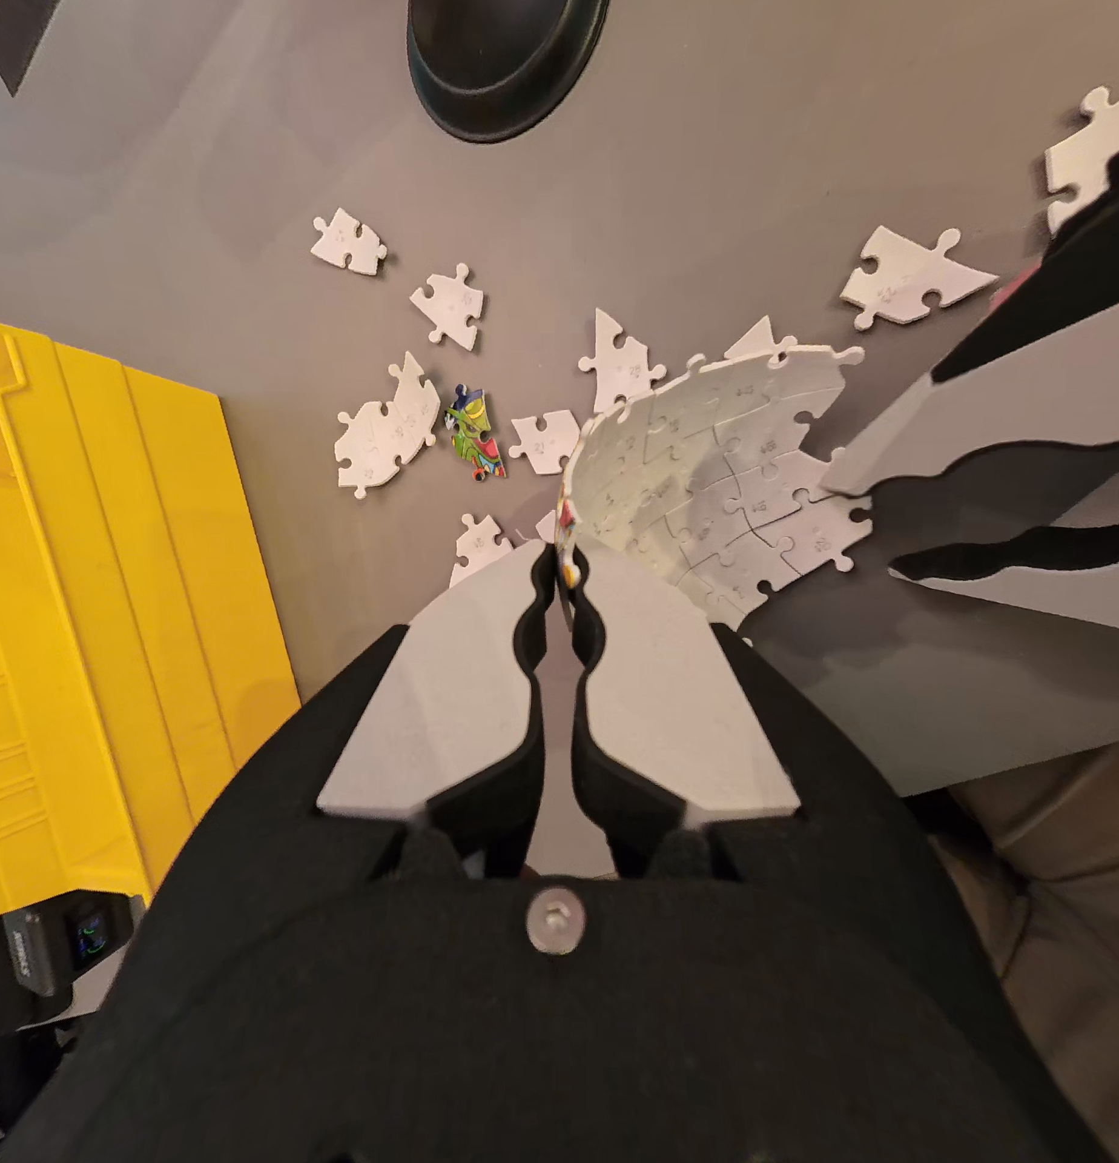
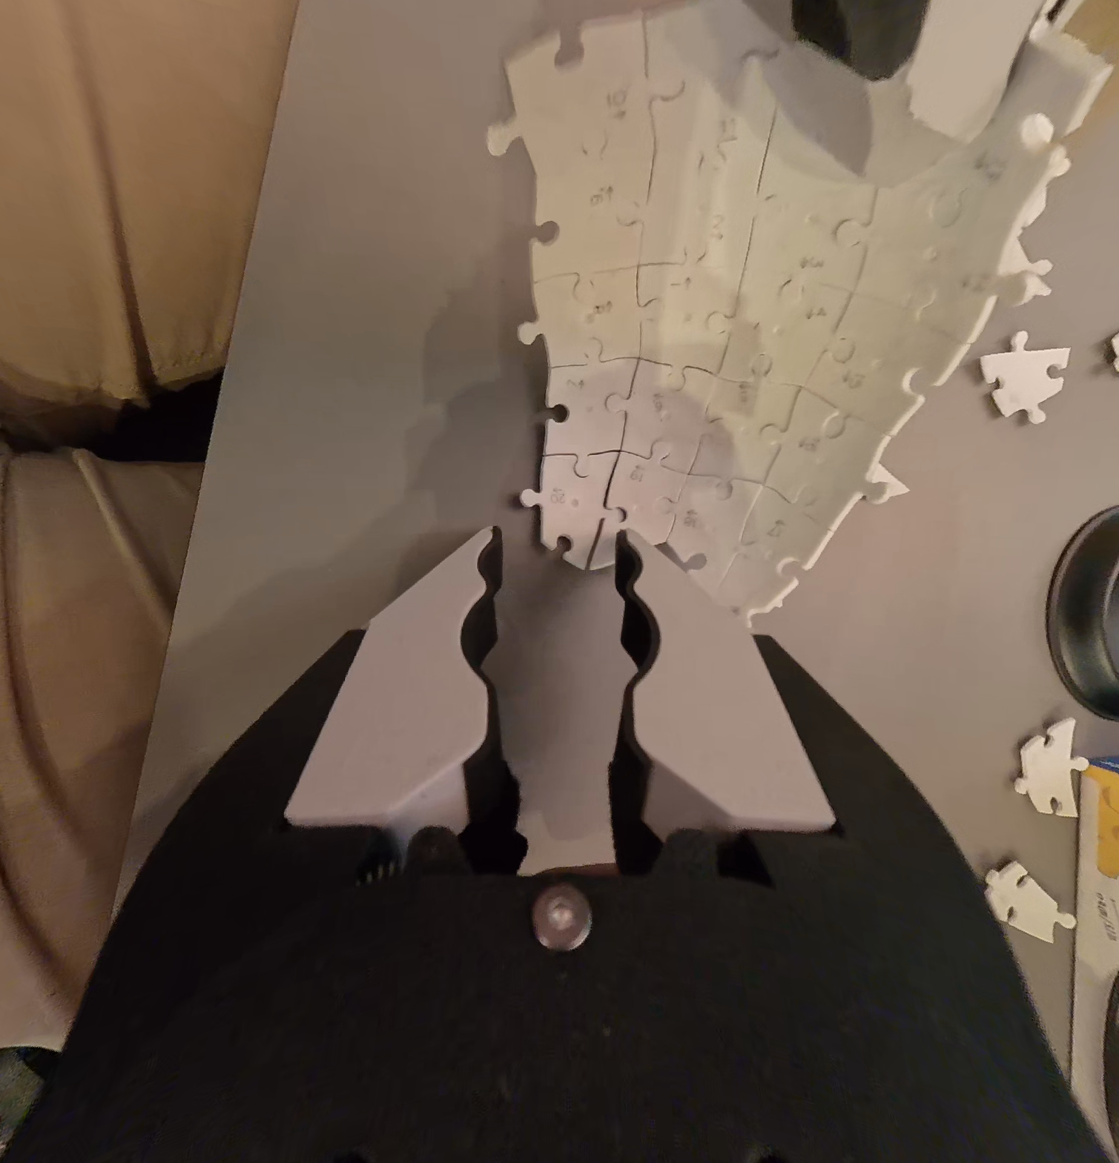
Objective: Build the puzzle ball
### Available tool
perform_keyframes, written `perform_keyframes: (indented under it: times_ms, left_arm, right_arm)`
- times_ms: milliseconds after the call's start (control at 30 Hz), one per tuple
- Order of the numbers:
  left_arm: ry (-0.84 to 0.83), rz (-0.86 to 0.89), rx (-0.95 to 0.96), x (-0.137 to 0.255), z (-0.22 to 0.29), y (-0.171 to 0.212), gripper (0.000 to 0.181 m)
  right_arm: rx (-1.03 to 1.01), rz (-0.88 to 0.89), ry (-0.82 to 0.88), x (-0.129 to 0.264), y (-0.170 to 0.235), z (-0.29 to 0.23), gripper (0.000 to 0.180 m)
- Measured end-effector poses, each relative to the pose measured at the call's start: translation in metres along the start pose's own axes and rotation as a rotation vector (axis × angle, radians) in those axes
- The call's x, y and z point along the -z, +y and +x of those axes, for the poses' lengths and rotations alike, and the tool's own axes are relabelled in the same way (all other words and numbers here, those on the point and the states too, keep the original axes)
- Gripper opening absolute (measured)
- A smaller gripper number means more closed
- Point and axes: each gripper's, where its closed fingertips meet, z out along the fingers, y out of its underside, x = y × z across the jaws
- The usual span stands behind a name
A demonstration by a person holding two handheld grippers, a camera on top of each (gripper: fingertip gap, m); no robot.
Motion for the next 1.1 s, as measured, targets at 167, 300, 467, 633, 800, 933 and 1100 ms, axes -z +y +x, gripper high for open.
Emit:
perform_keyframes:
  times_ms: [167,300,467,633,800,933,1100]
  left_arm:
    - [0.0,0.0,0.001,0.0002,0.0007,-0.0007,0.003]
    - [-0.001,0.002,-0.003,0.0008,0.0008,-0.0014,0.003]
    - [0.0,0.006,0.0,0.0005,0.0009,-0.0016,0.003]
    - [0.0,0.009,-0.003,0.0008,0.0008,-0.0026,0.003]
    - [-0.003,0.007,-0.016,0.0007,0.0006,-0.0024,0.003]
    - [-0.002,0.008,-0.022,0.0012,0.0006,-0.0029,0.003]
    - [-0.007,0.006,-0.03,0.0019,0.0008,-0.0035,0.003]
  right_arm:
    - [0.012,-0.003,0.013,-0.0013,0.0003,0.0008,0.031]
    - [0.017,-0.002,0.04,-0.0014,0.001,0.0053,0.027]
    - [0.007,0.002,0.046,-0.0015,0.002,0.0081,0.023]
    - [0.011,0.005,0.042,-0.0012,0.0027,0.0085,0.02]
    - [0.022,0.003,0.045,-0.0011,0.0035,0.0092,0.02]
    - [0.031,-0.003,0.047,-0.0015,0.0037,0.0092,0.019]
    - [0.029,-0.004,0.043,-0.0024,0.0029,0.009,0.019]
